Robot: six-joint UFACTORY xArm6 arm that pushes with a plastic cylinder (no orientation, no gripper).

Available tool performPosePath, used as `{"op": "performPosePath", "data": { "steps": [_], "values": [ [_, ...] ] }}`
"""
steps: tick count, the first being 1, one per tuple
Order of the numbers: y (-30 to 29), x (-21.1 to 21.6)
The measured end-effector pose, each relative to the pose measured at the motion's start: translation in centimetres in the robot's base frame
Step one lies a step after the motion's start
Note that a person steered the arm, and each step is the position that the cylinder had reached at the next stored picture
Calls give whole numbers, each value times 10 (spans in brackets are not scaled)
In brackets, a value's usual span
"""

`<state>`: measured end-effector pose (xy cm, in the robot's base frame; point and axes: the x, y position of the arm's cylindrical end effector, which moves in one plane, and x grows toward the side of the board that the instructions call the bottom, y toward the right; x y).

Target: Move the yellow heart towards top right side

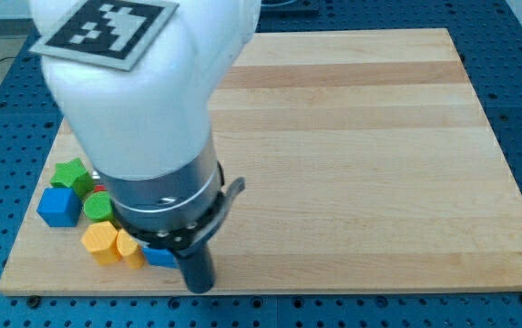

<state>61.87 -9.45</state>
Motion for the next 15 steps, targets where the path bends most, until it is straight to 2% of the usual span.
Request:
{"op": "performPosePath", "data": {
  "steps": [1,2,3,4,5,6,7,8,9,10,11,12,13,15],
  "values": [
    [-39,-13],
    [-31,-36],
    [-31,-3],
    [-59,0],
    [-145,-12],
    [-153,-19],
    [-89,-19],
    [-26,-39],
    [-12,-72],
    [-15,-61],
    [-4,-85],
    [19,-146],
    [23,-173],
    [-3,-127]
  ]
}}
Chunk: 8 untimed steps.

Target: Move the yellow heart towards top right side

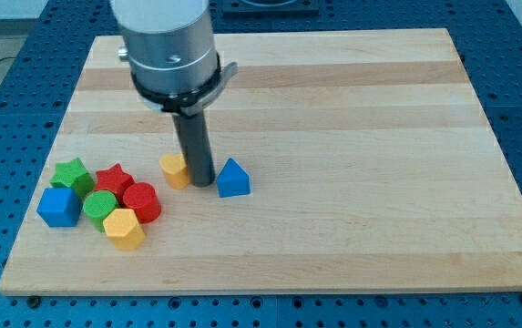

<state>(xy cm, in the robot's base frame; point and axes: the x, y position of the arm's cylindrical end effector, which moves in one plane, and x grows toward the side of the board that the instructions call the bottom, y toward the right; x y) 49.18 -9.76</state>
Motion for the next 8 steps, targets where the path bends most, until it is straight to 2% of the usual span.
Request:
{"op": "performPosePath", "data": {
  "steps": [2,3,4,5,6,7,8],
  "values": [
    [-51,27],
    [-58,-25],
    [0,-74],
    [34,-86],
    [9,-87],
    [-44,-73],
    [-73,-52]
  ]
}}
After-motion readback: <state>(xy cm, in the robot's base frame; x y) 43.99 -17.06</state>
